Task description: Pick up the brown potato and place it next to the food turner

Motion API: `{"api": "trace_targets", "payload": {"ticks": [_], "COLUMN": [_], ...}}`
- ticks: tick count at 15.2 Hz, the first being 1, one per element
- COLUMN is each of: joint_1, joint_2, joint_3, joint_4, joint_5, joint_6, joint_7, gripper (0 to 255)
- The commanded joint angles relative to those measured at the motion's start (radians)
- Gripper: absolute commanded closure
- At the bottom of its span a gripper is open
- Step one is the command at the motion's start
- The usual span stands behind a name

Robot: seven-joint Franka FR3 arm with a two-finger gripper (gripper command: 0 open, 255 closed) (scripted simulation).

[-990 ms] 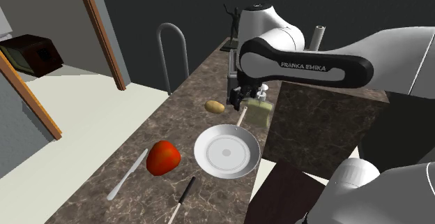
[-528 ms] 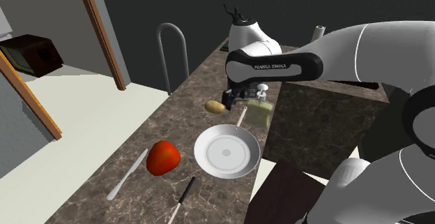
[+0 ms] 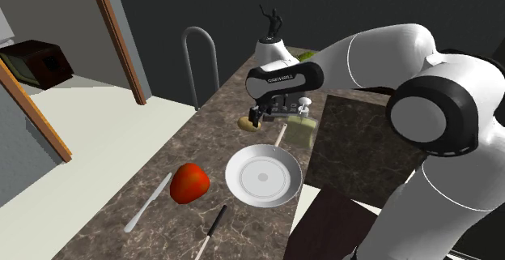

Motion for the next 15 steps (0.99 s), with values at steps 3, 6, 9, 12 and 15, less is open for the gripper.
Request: {"api": "trace_targets", "payload": {"ticks": [3, 6, 9, 12, 15], "joint_1": [-0.015, -0.035, -0.047, -0.050, -0.055], "joint_2": [0.161, 0.280, 0.334, 0.360, 0.392], "joint_3": [-0.009, -0.001, 0.008, 0.012, 0.017], "joint_4": [0.104, 0.198, 0.236, 0.229, 0.225], "joint_5": [0.068, 0.117, 0.137, 0.147, 0.158], "joint_6": [0.060, 0.084, 0.101, 0.132, 0.168], "joint_7": [-0.099, -0.163, -0.187, -0.194, -0.201], "gripper": [0, 0, 0, 0, 0]}}
